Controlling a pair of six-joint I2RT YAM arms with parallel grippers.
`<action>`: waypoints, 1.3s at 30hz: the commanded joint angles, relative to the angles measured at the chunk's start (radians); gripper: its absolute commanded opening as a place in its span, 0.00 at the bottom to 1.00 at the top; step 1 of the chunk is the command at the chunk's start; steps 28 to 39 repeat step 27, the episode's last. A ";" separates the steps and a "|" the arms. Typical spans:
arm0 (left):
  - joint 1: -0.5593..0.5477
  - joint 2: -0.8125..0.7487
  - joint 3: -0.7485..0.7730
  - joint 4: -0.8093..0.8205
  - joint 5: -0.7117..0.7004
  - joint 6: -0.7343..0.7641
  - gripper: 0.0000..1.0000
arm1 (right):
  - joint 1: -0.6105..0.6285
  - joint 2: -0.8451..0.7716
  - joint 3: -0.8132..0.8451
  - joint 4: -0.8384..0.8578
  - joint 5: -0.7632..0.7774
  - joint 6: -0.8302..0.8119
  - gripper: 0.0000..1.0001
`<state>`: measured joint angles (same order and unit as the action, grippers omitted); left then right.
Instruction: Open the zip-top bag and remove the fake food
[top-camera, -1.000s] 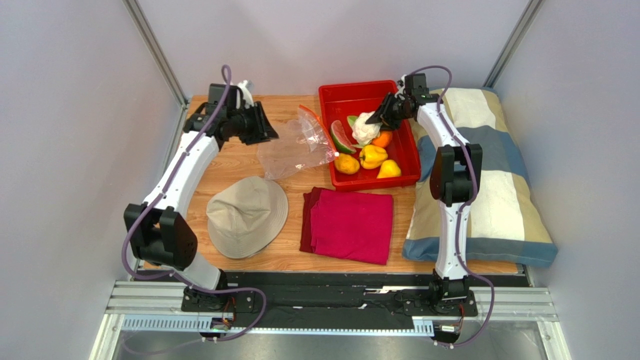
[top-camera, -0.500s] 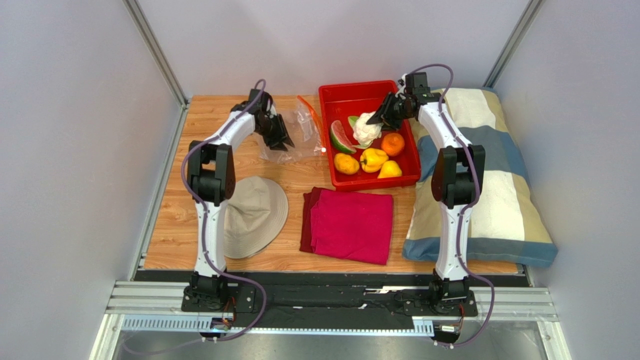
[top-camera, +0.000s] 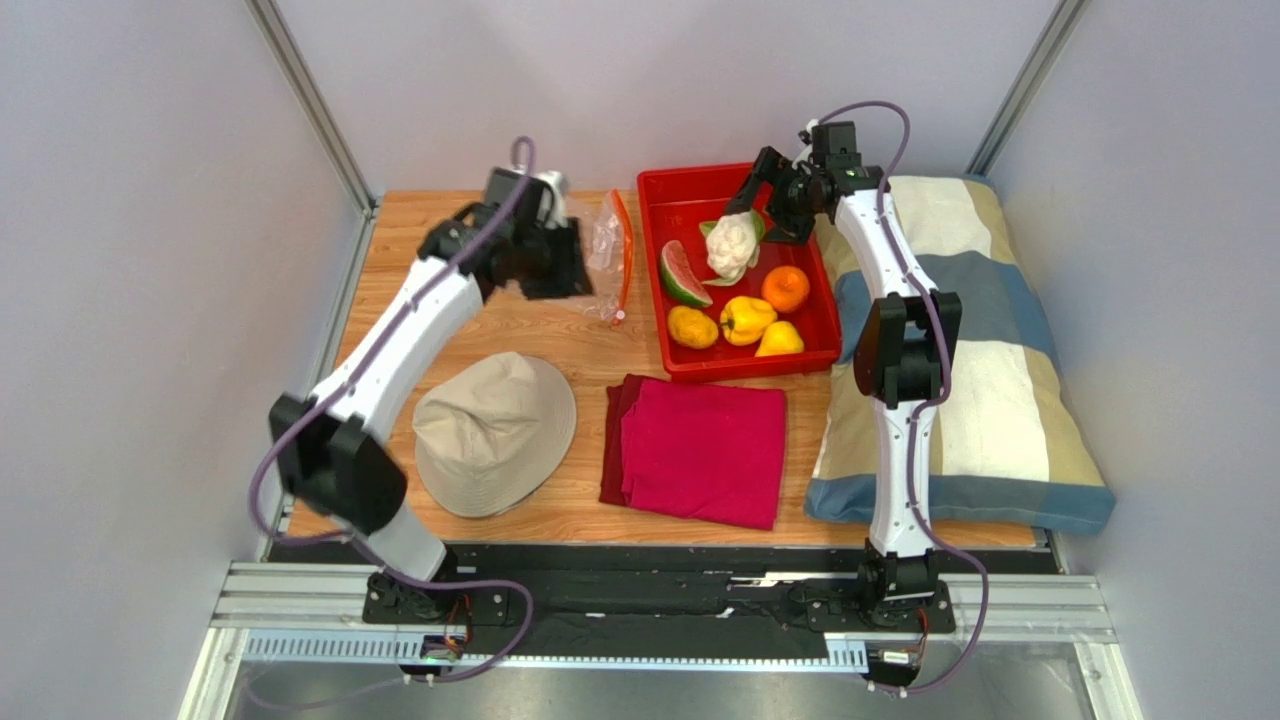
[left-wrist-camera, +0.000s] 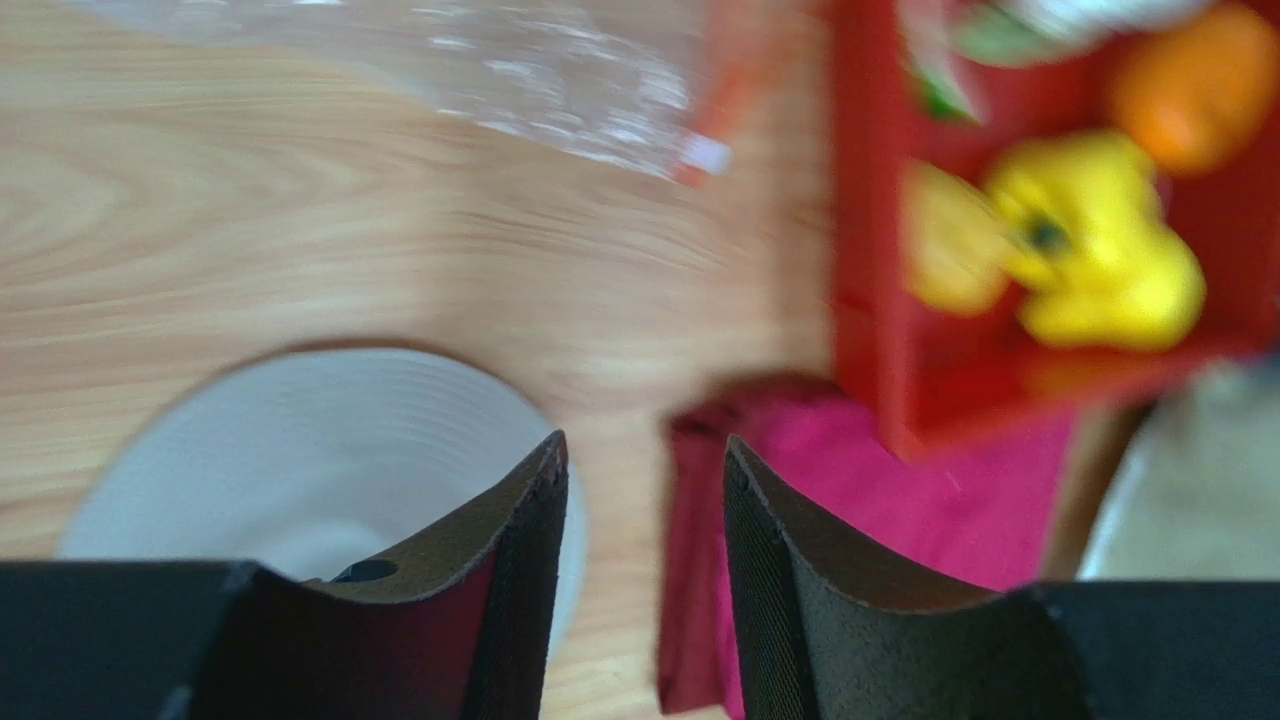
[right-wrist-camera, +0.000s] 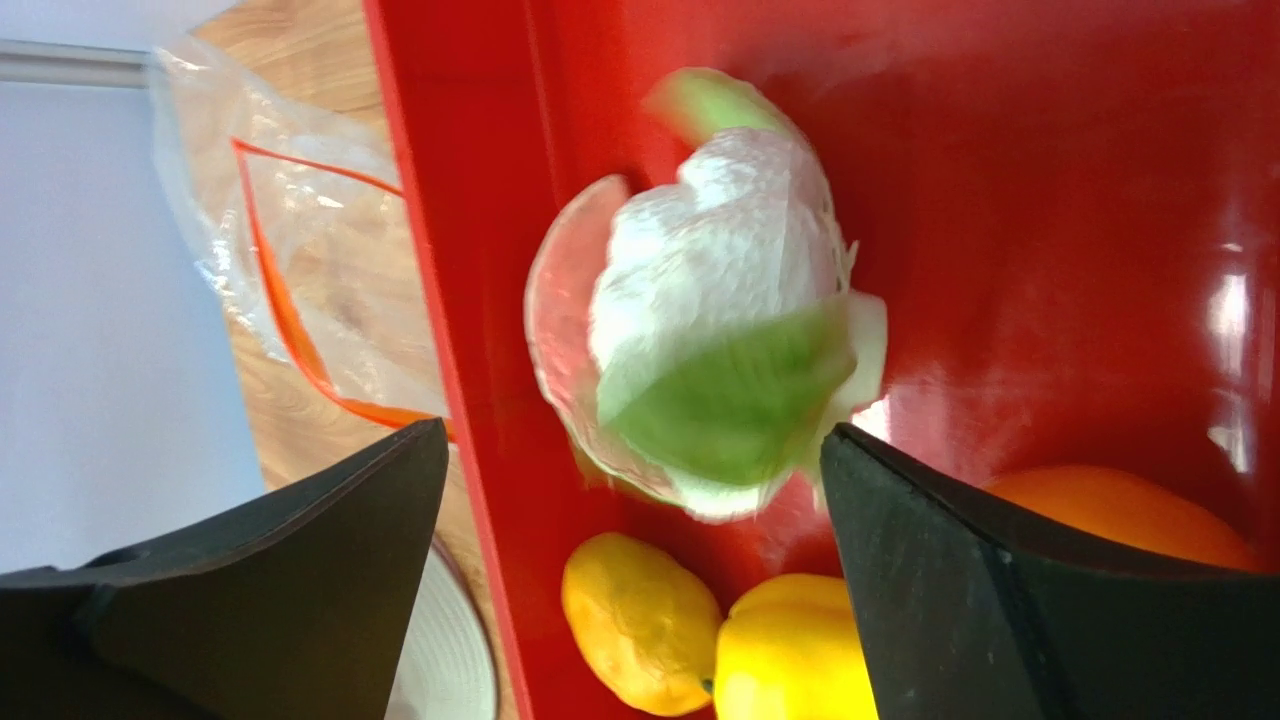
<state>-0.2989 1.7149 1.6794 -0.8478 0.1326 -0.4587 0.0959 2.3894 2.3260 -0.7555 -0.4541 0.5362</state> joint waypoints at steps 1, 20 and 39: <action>-0.277 -0.295 -0.191 0.055 -0.023 -0.014 0.50 | -0.016 -0.041 0.053 -0.161 0.113 -0.079 1.00; -0.494 -1.315 -0.672 0.323 -0.266 -0.180 0.99 | 0.192 -1.490 -0.851 -0.477 0.539 -0.124 1.00; -0.494 -1.270 -0.633 0.355 -0.240 -0.244 0.99 | 0.194 -1.768 -0.961 -0.444 0.486 0.056 1.00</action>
